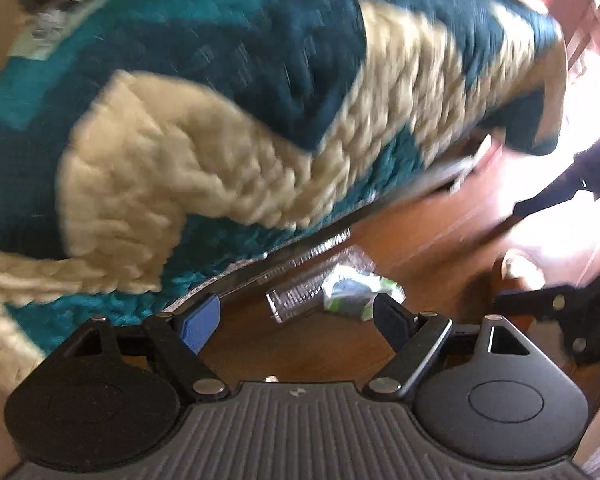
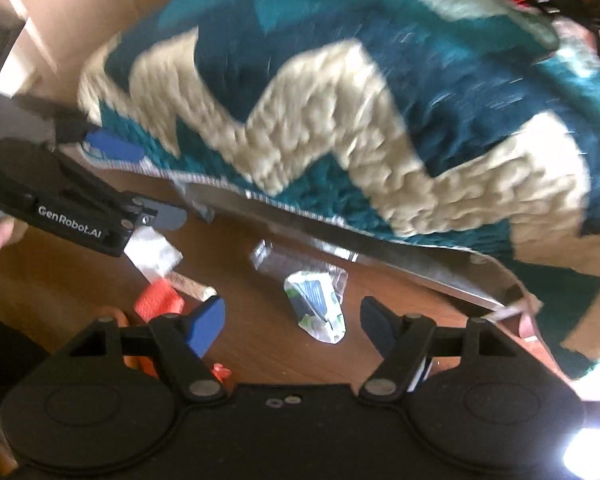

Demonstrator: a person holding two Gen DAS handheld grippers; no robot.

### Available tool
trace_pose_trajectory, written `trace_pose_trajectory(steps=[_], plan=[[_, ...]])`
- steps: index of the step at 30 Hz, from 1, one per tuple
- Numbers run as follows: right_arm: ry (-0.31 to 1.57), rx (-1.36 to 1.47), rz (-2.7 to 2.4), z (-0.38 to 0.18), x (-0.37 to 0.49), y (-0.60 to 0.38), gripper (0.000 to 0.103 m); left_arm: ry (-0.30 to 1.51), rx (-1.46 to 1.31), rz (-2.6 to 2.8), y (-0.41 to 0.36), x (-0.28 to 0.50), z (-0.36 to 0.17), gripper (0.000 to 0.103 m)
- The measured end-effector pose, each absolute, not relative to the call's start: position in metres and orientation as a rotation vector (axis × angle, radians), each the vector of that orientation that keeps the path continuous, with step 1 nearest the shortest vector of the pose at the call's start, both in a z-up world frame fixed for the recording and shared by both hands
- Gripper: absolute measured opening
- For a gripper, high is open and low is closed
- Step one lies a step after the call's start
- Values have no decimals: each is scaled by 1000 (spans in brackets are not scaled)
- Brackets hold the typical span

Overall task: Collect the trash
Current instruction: 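Move both open tools back down to the remaining floor trash, then grasp the white packet with the right tool while the left tool grasps the clear plastic tray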

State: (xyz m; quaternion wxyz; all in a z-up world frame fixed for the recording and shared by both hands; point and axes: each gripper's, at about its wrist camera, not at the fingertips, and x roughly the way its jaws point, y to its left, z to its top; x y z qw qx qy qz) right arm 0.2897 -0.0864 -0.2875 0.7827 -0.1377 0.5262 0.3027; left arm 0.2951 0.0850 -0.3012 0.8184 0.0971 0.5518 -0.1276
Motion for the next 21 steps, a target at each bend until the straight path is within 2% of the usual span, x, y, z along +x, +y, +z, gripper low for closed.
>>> trace_pose_trajectory(steps=[13,21], plan=[[1212,-466,756,-413,327,-46,73,1198,545,-514,62,314,-437,84],[1280,-460,757,-473,340,-43,71,1227,612,-591,56,317,-499,84]])
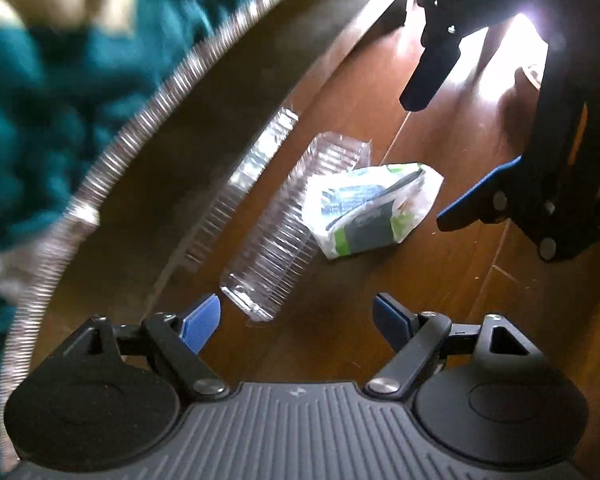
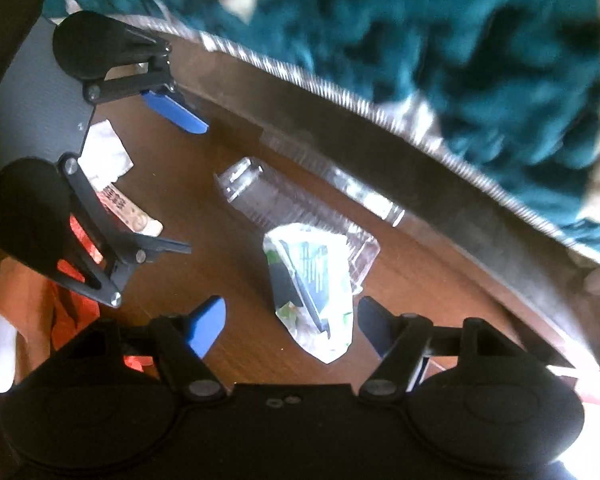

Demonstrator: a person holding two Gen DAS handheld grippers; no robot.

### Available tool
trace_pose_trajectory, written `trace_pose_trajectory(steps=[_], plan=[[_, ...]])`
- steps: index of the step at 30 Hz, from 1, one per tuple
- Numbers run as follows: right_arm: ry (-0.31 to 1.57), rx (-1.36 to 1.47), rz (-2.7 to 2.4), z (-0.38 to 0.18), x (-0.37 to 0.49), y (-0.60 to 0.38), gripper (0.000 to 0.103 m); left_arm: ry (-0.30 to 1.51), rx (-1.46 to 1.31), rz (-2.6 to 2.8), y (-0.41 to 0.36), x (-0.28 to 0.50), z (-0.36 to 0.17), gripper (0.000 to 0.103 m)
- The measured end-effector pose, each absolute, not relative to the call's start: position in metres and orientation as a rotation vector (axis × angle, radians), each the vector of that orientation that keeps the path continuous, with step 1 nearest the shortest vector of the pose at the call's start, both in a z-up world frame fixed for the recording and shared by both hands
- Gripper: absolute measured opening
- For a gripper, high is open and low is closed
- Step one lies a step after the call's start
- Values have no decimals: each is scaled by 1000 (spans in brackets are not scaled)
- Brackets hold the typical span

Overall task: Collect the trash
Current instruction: 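Grasp the white packet with the right tool while the left tool grasps the clear plastic tray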

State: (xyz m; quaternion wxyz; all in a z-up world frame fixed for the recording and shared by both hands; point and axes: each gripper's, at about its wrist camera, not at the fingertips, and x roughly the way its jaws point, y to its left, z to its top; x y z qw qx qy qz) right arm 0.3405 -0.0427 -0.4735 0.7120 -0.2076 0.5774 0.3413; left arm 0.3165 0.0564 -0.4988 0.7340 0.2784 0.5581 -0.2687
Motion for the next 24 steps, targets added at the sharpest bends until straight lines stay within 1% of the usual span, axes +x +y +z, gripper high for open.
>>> trace_pose_trajectory(steps=[5,7,8,16,19,20,24], plan=[[1292,-421,751,-494,345,-43,69,1180,607,-525,56,319,-524,84],[1301,-423,759,-501,344,-43,56,1176,616,-529,53,321,-533,84],[1308,-434,759,-504,345,-42,43,1178,629,-536,52,321,-537,84],[1323,-436,752,-528,352,-38,42,1102,805,-617,34,311,-560,84],[1321,-460,745,-532,351,-36,38,1072,862,-615,28,306,-564,84],[1325,-463,745,-534,350,-36,36,1068,862,-614,26,305,-565,84],[1346,-487,756,-543,347,-32,9,1066,870,-608,25,300,-565,84]])
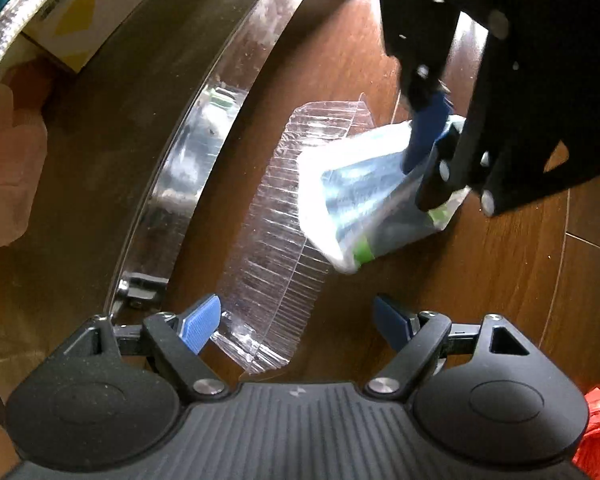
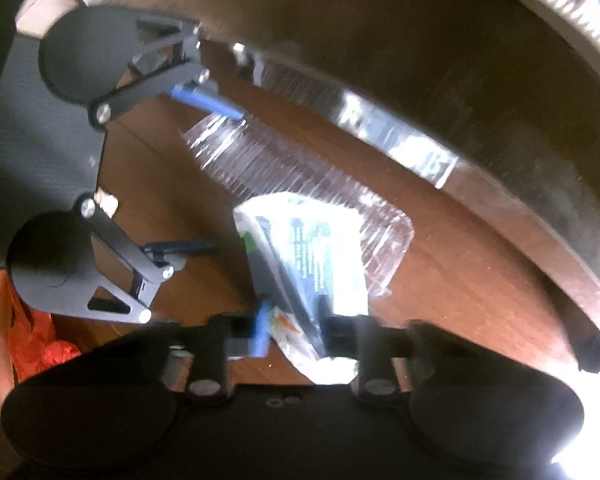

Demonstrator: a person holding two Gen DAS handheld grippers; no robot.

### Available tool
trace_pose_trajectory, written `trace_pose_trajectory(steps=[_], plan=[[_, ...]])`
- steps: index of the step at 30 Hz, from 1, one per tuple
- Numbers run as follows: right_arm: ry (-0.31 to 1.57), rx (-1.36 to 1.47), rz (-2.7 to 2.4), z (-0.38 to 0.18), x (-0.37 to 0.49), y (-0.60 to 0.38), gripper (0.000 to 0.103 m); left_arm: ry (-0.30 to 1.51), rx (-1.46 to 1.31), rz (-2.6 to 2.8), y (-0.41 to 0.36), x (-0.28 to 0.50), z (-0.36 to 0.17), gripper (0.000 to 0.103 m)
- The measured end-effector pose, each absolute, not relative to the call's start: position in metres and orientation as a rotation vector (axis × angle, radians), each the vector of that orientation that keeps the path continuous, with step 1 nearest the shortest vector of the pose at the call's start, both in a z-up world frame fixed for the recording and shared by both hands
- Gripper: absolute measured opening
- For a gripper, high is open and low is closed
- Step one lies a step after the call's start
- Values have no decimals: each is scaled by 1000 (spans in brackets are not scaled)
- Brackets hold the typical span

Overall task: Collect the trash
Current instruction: 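Grasp the white packet with the right tool while the left tool grasps the clear plastic tray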

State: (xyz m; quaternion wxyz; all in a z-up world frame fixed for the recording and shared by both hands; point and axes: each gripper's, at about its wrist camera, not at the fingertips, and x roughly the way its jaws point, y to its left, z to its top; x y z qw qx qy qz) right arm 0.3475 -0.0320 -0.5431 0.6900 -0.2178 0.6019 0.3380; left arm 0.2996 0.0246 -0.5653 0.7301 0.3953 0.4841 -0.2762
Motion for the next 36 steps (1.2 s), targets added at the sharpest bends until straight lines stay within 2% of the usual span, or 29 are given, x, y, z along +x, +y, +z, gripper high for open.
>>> trace_pose_trajectory(steps=[5,14,19,23,30,36], plan=[[1371,-539,806,-539,341,-33,2,1094,843,-614,27,299,-560,84],[1479,-580,904,-496,340,-66,2,1122,742,-637,28,292,-532,84],[1464,-543,915,-468,347,-77,2,1214,672,-468,40,318,-546,84],[1436,-511,897,-463,356,-79,2,1262,621,-468,43,328,-551,84],[1450,-496,874,-477,363,-89,2,1267,598,-661,27,296,-544,84],[1479,-533,875,-484,365,-105,2,1182,628,-607,28,300,-536,84]])
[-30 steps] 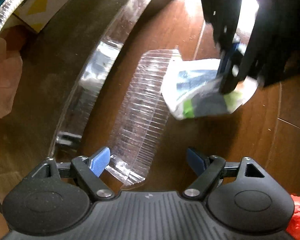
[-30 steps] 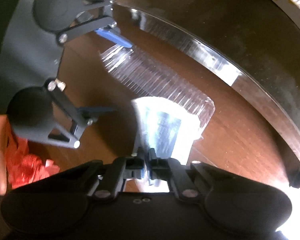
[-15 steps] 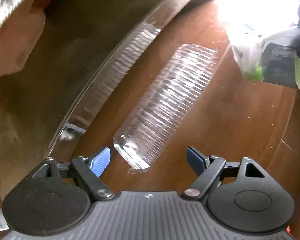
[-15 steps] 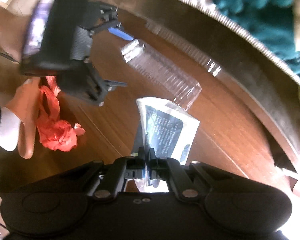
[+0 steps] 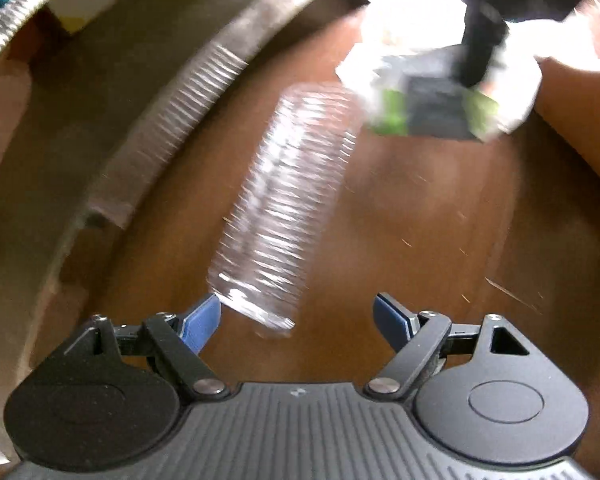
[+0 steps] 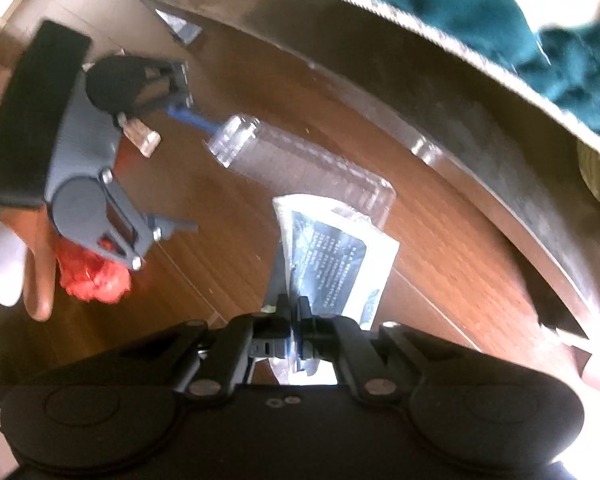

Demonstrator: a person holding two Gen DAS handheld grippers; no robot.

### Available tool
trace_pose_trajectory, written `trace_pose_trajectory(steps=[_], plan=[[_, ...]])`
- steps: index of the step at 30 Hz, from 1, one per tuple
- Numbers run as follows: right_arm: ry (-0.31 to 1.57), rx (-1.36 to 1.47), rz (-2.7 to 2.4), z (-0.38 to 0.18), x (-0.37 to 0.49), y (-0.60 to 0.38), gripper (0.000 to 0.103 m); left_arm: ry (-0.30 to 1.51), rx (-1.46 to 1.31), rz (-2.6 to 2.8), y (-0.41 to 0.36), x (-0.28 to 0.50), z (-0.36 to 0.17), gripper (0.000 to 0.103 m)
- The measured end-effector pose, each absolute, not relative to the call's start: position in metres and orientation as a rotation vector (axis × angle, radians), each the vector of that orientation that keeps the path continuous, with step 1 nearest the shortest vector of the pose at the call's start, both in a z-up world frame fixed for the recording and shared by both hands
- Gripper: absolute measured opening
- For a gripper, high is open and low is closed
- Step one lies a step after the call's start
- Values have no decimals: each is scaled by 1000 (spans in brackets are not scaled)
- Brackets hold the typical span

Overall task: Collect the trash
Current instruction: 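Grasp the white packet with the right tool while the left tool grasps the clear plastic tray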

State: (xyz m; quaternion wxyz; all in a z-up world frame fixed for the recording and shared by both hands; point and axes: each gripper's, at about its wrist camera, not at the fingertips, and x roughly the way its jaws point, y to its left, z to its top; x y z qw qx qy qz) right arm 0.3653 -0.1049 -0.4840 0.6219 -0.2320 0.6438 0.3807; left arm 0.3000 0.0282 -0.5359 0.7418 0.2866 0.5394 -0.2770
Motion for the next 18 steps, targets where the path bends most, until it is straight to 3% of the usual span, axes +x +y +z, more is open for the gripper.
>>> trace_pose_trajectory(steps=[14,18], plan=[[1520,-520,877,-503,361,-109,2,1225,707,-634,10,332,-551,82],[1531,-516,871,-505,361,-110,2,1256,658,-661,1,333,-539,54]])
